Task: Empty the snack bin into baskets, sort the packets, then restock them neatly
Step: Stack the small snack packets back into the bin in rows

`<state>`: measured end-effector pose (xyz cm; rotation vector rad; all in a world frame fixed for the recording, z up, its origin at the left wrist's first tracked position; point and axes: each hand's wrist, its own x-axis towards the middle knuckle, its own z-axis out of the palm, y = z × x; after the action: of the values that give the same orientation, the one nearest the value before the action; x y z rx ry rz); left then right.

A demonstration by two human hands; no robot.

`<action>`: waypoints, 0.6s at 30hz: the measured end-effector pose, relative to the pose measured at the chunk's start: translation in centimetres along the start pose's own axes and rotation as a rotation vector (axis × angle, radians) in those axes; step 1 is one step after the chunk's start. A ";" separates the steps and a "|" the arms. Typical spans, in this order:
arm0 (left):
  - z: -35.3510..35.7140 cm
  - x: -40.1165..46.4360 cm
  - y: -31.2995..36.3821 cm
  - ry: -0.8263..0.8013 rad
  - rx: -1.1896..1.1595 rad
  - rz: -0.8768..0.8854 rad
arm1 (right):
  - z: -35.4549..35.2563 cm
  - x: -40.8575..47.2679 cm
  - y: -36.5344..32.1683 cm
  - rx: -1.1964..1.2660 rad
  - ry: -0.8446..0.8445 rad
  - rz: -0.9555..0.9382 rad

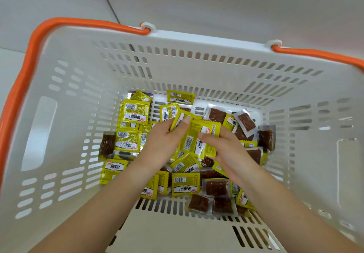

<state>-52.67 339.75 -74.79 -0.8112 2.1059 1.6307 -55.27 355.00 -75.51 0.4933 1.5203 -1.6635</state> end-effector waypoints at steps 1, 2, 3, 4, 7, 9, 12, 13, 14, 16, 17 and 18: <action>0.0 0.1 0.3 0.025 -0.081 -0.041 | 0.0 0.0 0.0 0.001 0.028 0.018; -0.1 0.3 0.4 0.042 -0.189 -0.114 | -0.1 0.0 0.0 0.021 0.046 0.040; -0.5 0.7 0.2 0.044 -0.333 -0.193 | -0.1 0.0 -0.1 0.035 0.049 0.055; -0.9 1.1 0.3 0.025 -0.481 -0.269 | -0.1 0.0 -0.1 0.031 0.040 0.059; -1.9 1.4 0.2 -0.113 -0.614 -0.315 | 0.1 -0.3 -0.3 0.003 0.013 0.033; -2.3 1.4 0.1 -0.174 -0.642 -0.328 | 0.2 -0.5 -0.5 -0.019 0.019 0.027; -2.3 1.6 -0.5 -0.227 -0.660 -0.322 | 0.2 -0.7 -0.7 -0.023 0.033 0.007; -2.2 1.6 -0.7 -0.226 -0.625 -0.309 | 0.2 -0.7 -0.7 -0.024 0.037 -0.009; -1.9 1.5 -0.7 -0.243 -0.590 -0.293 | 0.3 -0.7 -0.7 -0.023 0.031 -0.016; -1.3 1.2 -0.8 -0.252 -0.546 -0.281 | 0.5 -0.5 -0.6 0.010 0.051 0.015; -1.0 1.0 -0.9 -0.245 -0.529 -0.289 | 0.6 -0.3 -0.7 0.077 0.087 0.052; -0.7 0.8 -0.9 -0.241 -0.510 -0.299 | 0.6 -0.2 -0.8 0.153 0.116 0.086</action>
<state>-52.67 338.70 -75.73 -0.9644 1.3455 1.9987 -55.63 354.41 -74.74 0.7382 1.4392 -1.7166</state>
